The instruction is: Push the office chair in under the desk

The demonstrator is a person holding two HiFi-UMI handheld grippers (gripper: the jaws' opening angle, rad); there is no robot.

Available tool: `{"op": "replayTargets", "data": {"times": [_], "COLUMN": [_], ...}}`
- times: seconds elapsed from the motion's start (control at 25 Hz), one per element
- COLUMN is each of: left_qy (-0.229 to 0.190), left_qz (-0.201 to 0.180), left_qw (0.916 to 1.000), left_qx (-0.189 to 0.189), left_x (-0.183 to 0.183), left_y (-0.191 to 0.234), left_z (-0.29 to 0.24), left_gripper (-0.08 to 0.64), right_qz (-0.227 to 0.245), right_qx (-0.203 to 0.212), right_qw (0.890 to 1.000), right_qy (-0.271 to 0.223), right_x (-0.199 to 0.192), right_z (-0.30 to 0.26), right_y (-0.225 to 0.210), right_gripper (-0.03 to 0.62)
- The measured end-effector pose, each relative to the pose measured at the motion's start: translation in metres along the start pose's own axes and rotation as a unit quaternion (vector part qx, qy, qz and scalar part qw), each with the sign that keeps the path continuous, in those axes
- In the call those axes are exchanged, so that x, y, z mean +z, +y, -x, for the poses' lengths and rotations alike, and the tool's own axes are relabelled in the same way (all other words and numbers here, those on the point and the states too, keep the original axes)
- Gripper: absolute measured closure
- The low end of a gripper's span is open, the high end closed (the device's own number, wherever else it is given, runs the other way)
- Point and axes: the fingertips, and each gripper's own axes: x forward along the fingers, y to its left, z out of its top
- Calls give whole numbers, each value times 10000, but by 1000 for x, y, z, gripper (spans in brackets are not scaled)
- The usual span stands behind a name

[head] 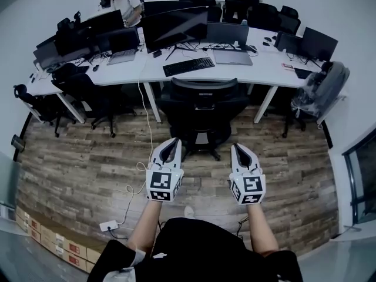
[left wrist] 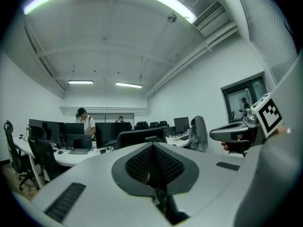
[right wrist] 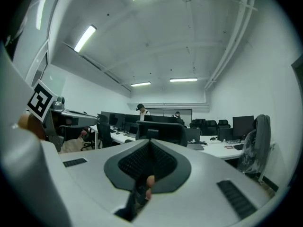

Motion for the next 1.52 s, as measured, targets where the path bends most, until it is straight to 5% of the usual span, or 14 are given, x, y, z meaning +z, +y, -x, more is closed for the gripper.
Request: {"op": "replayTargets", "data": {"times": [0.56,1.08,1.52], "left_qy": [49,103,27], "left_qz": [-289,-269,-396], "left_qw": [9996,9995,9991], "left_qx": [57,-145,-116], "left_x": [-22,-31,-24], "left_y": [70,71,78], "left_z": [-45,-88,-122], "left_gripper": [546,546,546], "right_qz": [89,503,522], "right_qx": [-51,-324,-153], "right_qw": [9999,9981,9984], "right_qy": [41,170,168], "right_x": [-1,-6,-12], "right_z": [-89,-121,-156], "right_y": [18,-11,-27], "right_gripper": [568,568,568]}}
